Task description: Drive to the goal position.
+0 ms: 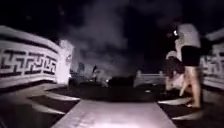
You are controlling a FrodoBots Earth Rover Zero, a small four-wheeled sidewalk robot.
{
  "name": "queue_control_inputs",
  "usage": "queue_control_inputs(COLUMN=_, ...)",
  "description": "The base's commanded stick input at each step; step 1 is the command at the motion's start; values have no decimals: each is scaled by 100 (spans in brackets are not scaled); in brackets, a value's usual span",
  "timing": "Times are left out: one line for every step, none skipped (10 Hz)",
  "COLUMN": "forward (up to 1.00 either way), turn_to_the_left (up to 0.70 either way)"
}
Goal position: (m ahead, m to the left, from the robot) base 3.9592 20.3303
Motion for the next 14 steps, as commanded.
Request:
queue_control_inputs(forward=45, turn_to_the_left=0)
queue_control_inputs(forward=45, turn_to_the_left=0)
queue_control_inputs(forward=45, turn_to_the_left=0)
queue_control_inputs(forward=45, turn_to_the_left=0)
queue_control_inputs(forward=45, turn_to_the_left=0)
queue_control_inputs(forward=45, turn_to_the_left=0)
queue_control_inputs(forward=45, turn_to_the_left=0)
queue_control_inputs(forward=45, turn_to_the_left=0)
queue_control_inputs(forward=45, turn_to_the_left=0)
queue_control_inputs(forward=45, turn_to_the_left=0)
queue_control_inputs(forward=45, turn_to_the_left=0)
queue_control_inputs(forward=45, turn_to_the_left=0)
queue_control_inputs(forward=45, turn_to_the_left=0)
queue_control_inputs(forward=45, turn_to_the_left=0)
